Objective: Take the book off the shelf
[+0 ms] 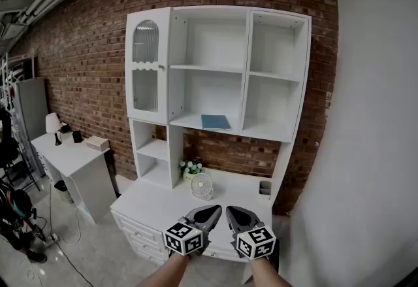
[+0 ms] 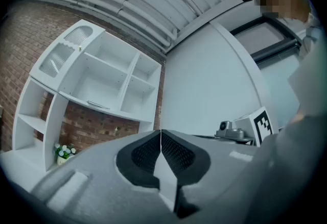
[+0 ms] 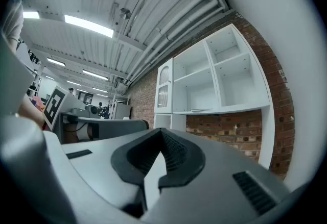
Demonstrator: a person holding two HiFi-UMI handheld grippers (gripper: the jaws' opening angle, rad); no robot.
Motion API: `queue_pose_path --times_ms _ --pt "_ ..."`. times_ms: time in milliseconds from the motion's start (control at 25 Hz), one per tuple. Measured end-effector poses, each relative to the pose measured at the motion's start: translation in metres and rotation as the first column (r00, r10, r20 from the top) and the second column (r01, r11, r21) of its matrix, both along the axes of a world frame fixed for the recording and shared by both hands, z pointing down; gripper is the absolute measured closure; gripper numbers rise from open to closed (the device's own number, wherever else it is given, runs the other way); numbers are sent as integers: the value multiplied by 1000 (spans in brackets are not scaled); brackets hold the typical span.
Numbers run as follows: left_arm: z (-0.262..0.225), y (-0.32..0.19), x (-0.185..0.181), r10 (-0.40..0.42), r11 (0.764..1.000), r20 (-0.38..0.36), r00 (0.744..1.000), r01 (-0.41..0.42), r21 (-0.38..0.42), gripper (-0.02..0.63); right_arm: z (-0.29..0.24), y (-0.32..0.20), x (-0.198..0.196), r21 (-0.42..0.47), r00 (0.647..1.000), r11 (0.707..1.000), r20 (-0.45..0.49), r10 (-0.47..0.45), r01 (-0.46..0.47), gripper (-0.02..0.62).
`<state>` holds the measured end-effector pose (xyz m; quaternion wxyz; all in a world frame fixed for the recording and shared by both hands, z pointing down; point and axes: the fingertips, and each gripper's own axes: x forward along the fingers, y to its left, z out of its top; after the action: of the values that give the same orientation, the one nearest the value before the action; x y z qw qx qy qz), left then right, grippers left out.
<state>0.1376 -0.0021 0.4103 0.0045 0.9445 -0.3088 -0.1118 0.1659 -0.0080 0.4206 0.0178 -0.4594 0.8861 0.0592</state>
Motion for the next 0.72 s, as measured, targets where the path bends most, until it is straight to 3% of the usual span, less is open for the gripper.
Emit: queue_pose_path --times_ms 720 --pt "-10 -3 -7 20 1000 -14 1000 -20 -2 595 -9 -4 -15 13 999 999 20 -31 31 581"
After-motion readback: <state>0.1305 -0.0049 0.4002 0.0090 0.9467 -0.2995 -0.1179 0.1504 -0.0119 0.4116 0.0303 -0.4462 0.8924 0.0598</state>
